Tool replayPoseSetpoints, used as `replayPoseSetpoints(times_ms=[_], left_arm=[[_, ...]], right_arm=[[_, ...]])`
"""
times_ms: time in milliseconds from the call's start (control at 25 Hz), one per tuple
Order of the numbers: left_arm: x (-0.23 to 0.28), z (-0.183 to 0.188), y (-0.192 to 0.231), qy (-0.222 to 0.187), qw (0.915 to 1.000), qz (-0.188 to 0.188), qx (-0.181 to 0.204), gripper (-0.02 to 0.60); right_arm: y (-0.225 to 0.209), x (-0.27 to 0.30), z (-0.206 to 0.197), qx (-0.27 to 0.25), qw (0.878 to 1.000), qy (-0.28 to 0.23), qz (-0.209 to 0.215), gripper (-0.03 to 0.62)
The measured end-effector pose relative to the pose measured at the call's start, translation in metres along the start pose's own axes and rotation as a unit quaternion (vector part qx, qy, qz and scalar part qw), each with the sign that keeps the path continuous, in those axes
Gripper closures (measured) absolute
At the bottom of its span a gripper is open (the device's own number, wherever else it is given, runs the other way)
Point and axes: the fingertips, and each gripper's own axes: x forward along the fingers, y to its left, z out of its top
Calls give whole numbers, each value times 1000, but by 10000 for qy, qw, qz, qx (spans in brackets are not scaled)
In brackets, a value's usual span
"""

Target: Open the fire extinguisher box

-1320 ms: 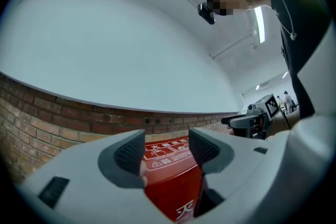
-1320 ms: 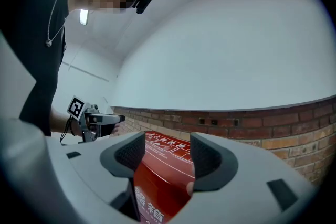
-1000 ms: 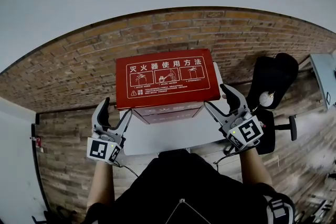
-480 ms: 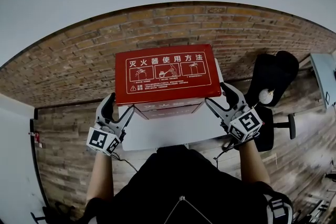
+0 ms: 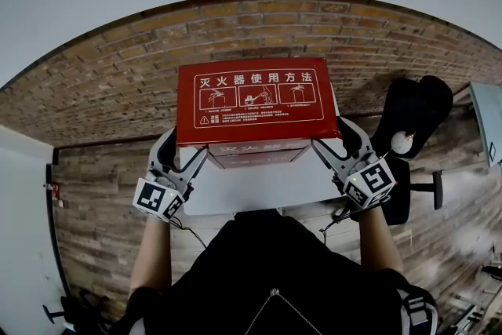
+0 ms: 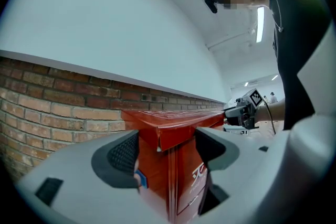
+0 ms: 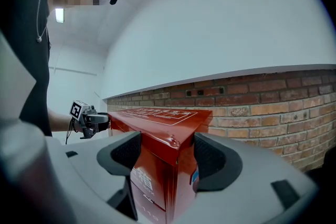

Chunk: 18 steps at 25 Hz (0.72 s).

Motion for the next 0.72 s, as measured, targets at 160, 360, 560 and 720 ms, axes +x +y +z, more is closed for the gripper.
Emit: replayPoseSetpoints(times_ms=[160,360,560,720], left_arm=[[-2,4,0,7,10000,-9,-13,202],[-1,24,-1,-76,9999,-54,-126,202],[8,55,3,-15,9996,24,286,206],[17,85,17,-262,9991,120,308,224]], right_arm=[[0,-2,4,14,10000,5,12,288],[-4,-7,25,248,9996,-109,123,287],[-15,-6,67,629,9963,-455,372,287],[-27,3,107,756,9922,-872,471,288]])
